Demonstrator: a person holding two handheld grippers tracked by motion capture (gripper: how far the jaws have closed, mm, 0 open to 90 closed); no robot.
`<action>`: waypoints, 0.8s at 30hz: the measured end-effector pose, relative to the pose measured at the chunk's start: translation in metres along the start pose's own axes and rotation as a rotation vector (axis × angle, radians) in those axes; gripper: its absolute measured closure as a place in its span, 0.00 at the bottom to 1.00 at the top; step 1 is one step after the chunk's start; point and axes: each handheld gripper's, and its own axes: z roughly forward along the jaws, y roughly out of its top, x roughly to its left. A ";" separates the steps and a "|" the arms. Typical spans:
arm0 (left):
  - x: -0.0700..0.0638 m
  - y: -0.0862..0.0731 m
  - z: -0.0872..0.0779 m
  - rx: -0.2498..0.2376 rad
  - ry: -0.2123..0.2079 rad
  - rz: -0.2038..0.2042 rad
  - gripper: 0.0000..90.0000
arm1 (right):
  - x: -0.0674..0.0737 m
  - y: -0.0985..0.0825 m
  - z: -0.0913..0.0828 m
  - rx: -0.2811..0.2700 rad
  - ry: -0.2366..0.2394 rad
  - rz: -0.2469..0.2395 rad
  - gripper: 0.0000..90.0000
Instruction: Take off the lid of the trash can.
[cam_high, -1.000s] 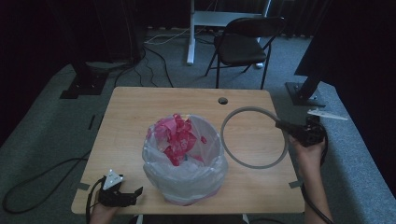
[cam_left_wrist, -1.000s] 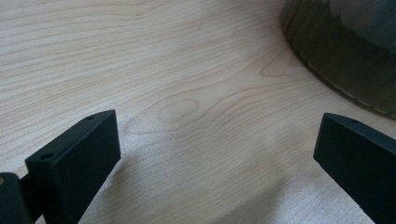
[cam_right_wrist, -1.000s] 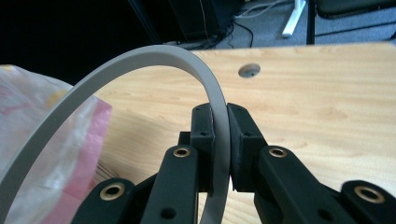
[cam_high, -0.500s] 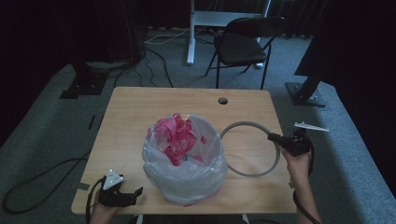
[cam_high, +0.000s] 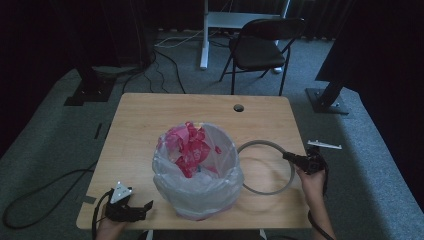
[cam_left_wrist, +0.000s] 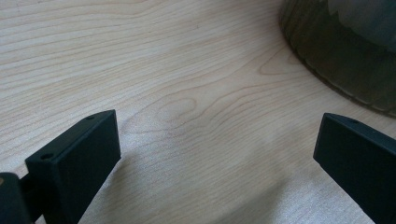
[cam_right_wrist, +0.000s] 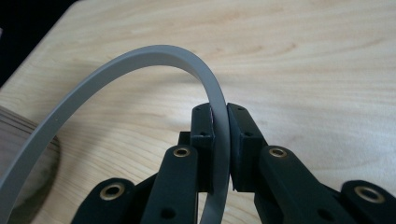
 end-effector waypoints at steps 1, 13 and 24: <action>0.000 0.000 0.000 0.001 0.001 0.001 0.01 | -0.001 -0.002 0.002 0.005 -0.003 0.000 0.91; 0.000 0.000 0.000 0.003 0.001 0.002 0.01 | -0.013 -0.017 0.012 0.034 -0.052 -0.025 0.91; 0.000 0.000 0.000 0.004 -0.003 0.001 0.01 | -0.019 -0.023 0.017 0.059 -0.062 -0.026 0.90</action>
